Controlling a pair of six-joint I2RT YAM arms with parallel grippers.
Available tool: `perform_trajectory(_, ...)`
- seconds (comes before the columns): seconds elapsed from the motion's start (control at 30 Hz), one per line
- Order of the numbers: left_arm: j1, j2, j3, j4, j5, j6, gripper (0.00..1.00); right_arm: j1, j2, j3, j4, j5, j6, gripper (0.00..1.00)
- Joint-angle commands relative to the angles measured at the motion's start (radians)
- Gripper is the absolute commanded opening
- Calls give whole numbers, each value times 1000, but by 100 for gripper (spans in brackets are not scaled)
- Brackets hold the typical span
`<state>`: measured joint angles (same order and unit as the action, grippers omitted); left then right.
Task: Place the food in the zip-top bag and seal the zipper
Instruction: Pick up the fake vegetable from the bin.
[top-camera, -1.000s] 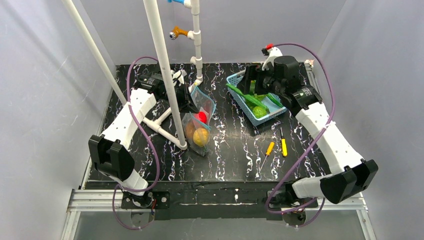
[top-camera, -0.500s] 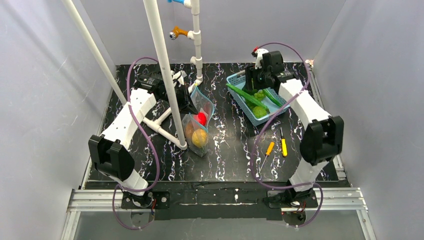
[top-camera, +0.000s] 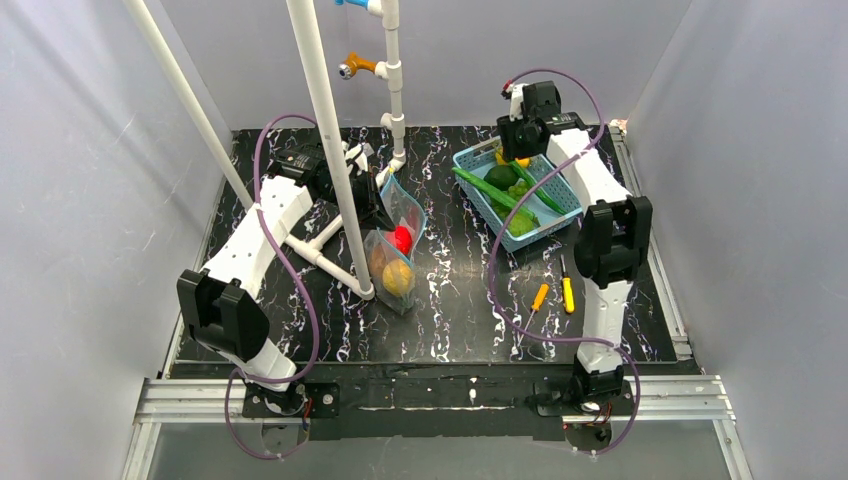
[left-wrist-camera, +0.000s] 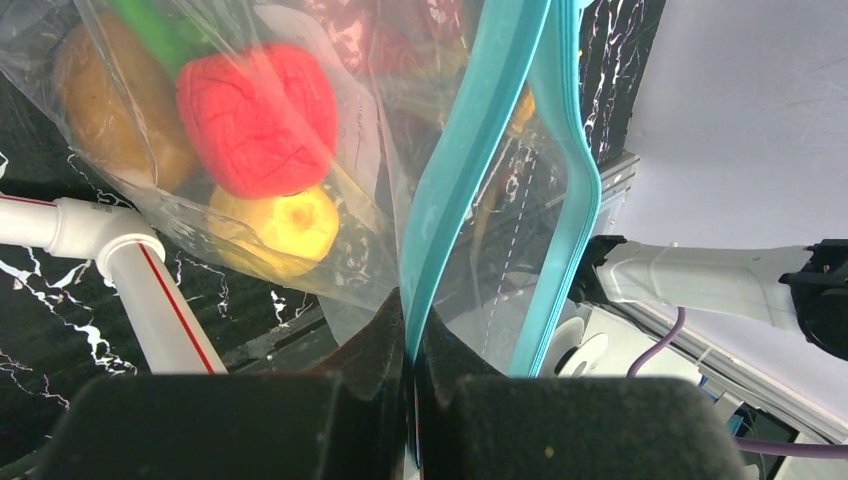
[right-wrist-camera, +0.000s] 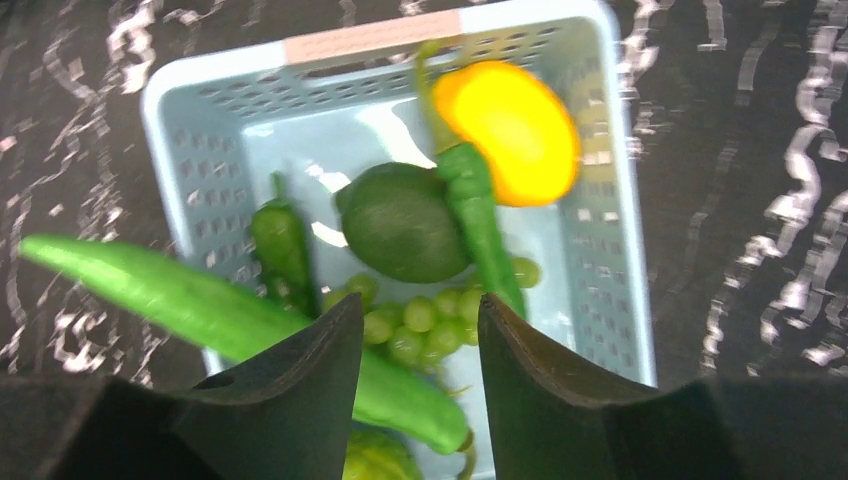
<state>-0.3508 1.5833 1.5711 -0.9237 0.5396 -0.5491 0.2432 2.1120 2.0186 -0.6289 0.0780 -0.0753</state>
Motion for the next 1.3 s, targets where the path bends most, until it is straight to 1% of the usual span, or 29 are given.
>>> perform_trajectory(0.0,-2,12,36,-31,16,18,0,-1,-114,-101,36,-304,-79,56)
perform_trajectory(0.07,-2,18,32,-30,17,20,0,-2,-162,-179,94,-382,-95,61)
perform_trajectory(0.13,-3,18,26,-25,17,20,0,2,-177,-207,107,-508,-110,66)
perform_trajectory(0.17,-2,19,23,-22,17,20,0,10,-176,-207,107,-526,-116,67)
perform_trajectory(0.2,-2,20,22,-20,17,19,0,23,-171,-208,110,-532,-125,71)
perform_trajectory(0.27,-2,23,25,-19,22,16,0,55,-155,-205,126,-478,-151,78)
perform_trajectory(0.33,-2,24,32,-25,22,15,0,89,-119,-171,124,-397,-179,81)
perform_trajectory(0.47,-2,18,34,-37,9,19,0,126,-45,-63,102,-280,-199,81)
perform_trajectory(0.5,-2,19,34,-48,3,21,0,145,-20,-38,119,-209,-232,79)
perform_trajectory(0.53,-2,19,34,-47,2,21,0,149,-13,-27,119,-189,-237,77)
perform_trajectory(0.63,-2,24,37,-48,1,21,0,152,12,10,85,-209,-256,73)
perform_trajectory(0.8,-2,28,42,-46,0,18,0,166,37,22,53,-245,-282,73)
perform_trajectory(0.93,-2,26,40,-49,0,18,0,185,58,37,48,-247,-285,73)
perform_trajectory(1.03,-2,20,40,-56,-8,23,0,204,78,46,67,-214,-283,72)
perform_trajectory(1.1,-2,19,44,-63,-10,26,0,214,103,72,57,-185,-293,66)
perform_trajectory(1.27,-2,14,47,-70,-12,29,0,222,139,140,23,-108,-300,35)
